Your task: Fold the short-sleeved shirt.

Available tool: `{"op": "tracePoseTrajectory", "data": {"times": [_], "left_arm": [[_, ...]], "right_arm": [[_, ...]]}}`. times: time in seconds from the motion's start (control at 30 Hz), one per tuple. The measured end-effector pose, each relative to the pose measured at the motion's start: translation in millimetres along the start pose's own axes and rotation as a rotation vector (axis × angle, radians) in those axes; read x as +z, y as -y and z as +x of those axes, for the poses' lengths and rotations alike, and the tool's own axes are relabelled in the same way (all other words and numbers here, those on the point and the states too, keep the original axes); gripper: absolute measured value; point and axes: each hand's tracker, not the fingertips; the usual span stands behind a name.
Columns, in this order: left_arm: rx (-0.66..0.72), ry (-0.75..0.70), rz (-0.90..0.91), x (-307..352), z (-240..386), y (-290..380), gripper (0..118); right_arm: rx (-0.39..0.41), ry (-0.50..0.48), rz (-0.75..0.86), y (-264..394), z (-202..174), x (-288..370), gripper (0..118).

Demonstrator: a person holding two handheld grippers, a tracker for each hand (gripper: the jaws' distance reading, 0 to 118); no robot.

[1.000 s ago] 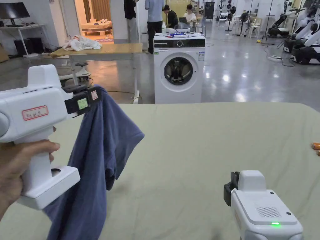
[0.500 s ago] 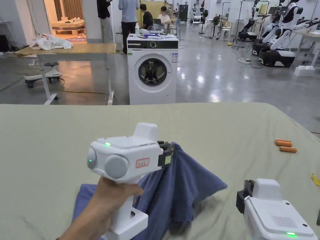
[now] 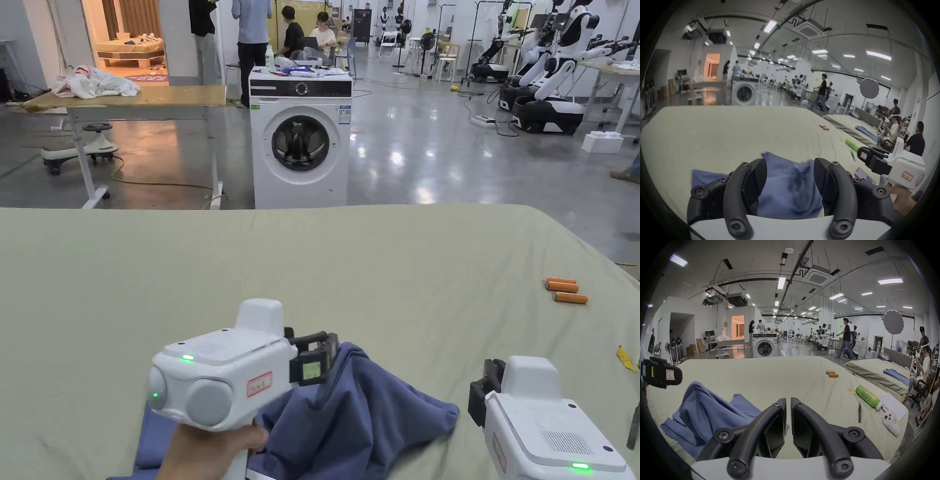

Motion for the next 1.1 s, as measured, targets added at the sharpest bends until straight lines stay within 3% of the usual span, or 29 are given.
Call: {"op": "tracePoseTrajectory", "data": {"times": [0.13, 0.2, 0.37, 0.43, 0.67, 1.0, 1.1], "left_arm": [[-0.01, -0.125, 0.068, 30, -21, -6, 60], [-0.042, -0.217, 0.104, 44, -29, -3, 49], [-0.052, -0.384, 0.154, 74, -50, 8, 9], [-0.046, -0.438, 0.155, 83, -58, 14, 0], [0.009, -0.562, 0.098, 90, -96, 25, 0], [0.22, -0.446, -0.229, -5, -206, 33, 0], [0.193, -0.435, -0.27, -40, -225, 29, 1]], "right_arm": [[-0.002, -0.033, 0.034, -14, -15, 0, 5], [0.0, -0.047, 0.054, -21, -24, 1, 5], [0.006, -0.082, 0.096, -34, -48, 0, 5], [0.018, -0.091, 0.112, -36, -56, 0, 5], [0.043, -0.134, 0.119, -41, -77, -6, 5], [0.044, -0.13, 0.064, -25, -66, -20, 5], [0.049, -0.102, 0.039, -18, -54, -24, 5]]}}
